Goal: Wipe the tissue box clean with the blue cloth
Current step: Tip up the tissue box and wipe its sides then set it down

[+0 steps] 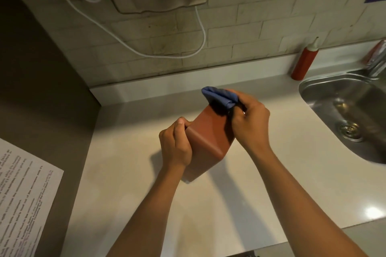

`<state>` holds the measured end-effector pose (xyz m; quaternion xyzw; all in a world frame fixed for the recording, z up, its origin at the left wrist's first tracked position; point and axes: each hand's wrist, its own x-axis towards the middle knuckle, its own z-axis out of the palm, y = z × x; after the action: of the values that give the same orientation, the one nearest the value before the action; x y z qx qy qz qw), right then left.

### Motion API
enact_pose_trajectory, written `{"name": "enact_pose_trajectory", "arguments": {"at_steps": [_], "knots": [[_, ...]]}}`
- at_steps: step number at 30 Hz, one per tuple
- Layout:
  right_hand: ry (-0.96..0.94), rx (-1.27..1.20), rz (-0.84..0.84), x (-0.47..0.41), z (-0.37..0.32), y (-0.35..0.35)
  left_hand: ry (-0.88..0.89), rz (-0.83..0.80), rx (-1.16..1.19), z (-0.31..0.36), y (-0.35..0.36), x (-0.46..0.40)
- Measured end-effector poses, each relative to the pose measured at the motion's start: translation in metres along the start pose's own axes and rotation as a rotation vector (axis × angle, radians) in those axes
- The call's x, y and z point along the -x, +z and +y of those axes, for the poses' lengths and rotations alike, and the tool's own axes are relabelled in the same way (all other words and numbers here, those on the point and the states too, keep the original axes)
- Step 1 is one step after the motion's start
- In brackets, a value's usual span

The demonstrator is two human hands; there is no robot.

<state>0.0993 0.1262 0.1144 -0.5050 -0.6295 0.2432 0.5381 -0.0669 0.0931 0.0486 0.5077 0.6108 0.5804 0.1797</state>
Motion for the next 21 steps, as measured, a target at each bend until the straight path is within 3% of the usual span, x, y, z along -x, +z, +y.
{"name": "enact_pose_trajectory", "arguments": {"at_steps": [5, 14, 18, 21], "knots": [[0.135, -0.093, -0.032, -0.007, 0.007, 0.003, 0.0, 0.028, -0.015, 0.002, 0.0, 0.0], [0.075, -0.142, 0.049, 0.045, -0.026, 0.01, 0.018, 0.115, -0.027, -0.002, 0.005, -0.014], [0.187, -0.519, -0.09, 0.05, -0.036, -0.009, -0.085, 0.127, 0.016, -0.007, 0.002, -0.016], [0.349, -0.783, -0.01, 0.031, -0.022, -0.026, -0.11, 0.118, 0.01, -0.011, 0.002, -0.016]]}}
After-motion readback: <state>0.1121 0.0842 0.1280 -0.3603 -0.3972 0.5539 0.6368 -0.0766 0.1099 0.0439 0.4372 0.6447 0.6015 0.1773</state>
